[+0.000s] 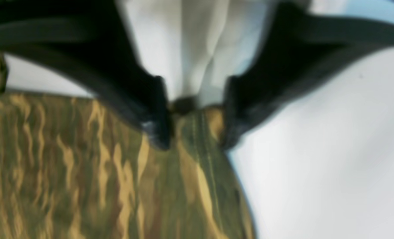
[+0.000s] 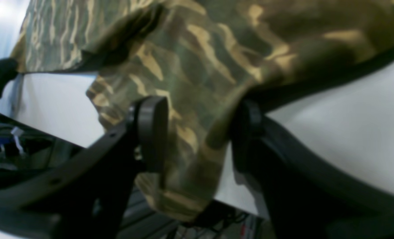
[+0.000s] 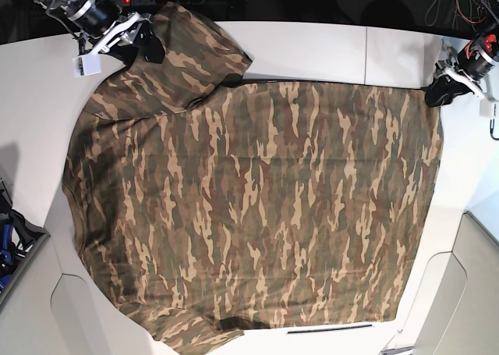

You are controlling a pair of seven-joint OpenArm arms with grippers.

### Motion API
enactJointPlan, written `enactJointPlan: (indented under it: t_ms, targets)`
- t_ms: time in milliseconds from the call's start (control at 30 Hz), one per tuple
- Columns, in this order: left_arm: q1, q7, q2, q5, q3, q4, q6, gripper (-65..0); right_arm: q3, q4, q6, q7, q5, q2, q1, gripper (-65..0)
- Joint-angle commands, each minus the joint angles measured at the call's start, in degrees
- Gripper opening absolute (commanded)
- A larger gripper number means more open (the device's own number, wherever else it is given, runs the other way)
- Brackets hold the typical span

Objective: Fold the T-shirt properly
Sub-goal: 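Lower both grippers to the shirt's collar-side corners, then close both grippers on the collar-side corners of the shirt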

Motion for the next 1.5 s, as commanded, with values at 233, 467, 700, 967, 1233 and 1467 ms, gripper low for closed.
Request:
enactJointPlan:
  t_ms: [233, 467, 700, 967, 1233, 1467]
  targets:
    - [-0.3, 0.8, -0.9, -0.7, -0.1, 0.3, 0.1, -65.0, 0.1, 0.3, -0.2, -0.7, -1.6, -0.3, -0.2, -65.0]
    - [-1.0, 3.9, -1.3, -3.6, -1.1, 1.9, 0.1, -65.0, 2.4, 2.7, 3.9, -2.5, -1.3, -0.3, 0.0, -65.0]
    - [-0.6, 6.5, -1.3, -5.1, -3.2, 4.3, 0.1, -65.0, 6.6, 6.1, 3.9, -11.1, 5.2, -0.3, -0.1, -65.0]
    - [0.7, 8.5, -1.3, -5.4, -3.7, 6.6, 0.1, -65.0, 7.0, 8.4, 5.0, -12.3, 7.5, -0.3, -4.2, -65.0]
    - [6.6, 8.5, -1.1, -7.6, -9.1, 12.2, 0.1, -65.0, 9.4, 12.4, 5.0, -12.5, 7.5, -0.3, -6.4, -65.0]
    - [7.9, 8.3, -1.0, -8.8, -9.7, 12.9, 0.1, -65.0, 9.9, 13.4, 5.1, -12.9, 9.8, -0.3, -6.4, -65.0]
